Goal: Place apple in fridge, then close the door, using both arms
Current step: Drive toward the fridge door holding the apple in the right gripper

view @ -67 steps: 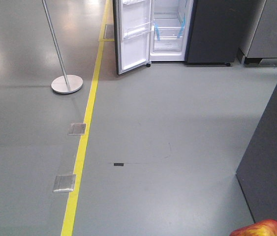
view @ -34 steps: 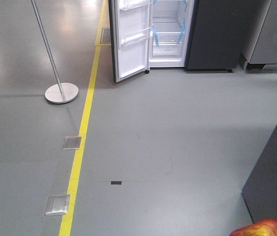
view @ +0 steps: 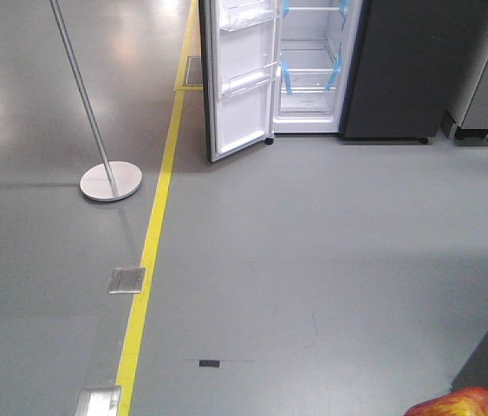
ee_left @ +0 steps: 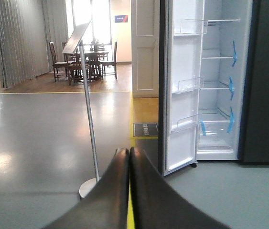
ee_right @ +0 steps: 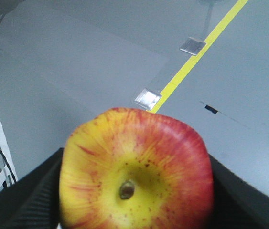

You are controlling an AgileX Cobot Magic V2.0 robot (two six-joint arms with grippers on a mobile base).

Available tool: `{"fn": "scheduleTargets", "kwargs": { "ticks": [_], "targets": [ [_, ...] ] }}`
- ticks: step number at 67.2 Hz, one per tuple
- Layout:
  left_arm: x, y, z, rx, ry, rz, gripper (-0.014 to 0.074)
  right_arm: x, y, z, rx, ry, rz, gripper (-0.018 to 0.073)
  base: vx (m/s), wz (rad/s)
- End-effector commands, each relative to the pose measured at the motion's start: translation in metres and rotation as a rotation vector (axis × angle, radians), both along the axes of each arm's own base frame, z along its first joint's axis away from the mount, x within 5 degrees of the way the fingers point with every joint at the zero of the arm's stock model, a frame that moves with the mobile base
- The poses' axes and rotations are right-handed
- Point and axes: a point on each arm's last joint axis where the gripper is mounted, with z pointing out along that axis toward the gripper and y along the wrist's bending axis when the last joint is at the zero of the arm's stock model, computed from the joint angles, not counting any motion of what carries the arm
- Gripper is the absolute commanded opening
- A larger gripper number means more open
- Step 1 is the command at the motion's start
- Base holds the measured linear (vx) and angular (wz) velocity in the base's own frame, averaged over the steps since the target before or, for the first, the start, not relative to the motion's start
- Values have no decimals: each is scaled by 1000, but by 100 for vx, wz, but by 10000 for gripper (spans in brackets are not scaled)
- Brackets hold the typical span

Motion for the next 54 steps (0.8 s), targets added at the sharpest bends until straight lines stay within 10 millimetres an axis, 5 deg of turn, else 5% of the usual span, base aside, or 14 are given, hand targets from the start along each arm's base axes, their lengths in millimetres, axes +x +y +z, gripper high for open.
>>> {"fn": "scheduleTargets", "kwargs": {
  "ticks": [1,54],
  "targets": [
    [-3,0,13,3,-98,1,-6,3,2,11,56,-47,-10,88,31,4],
    [-3,0,13,3,-98,1,-6,3,2,11,56,-47,-10,88,31,2]
  ]
}}
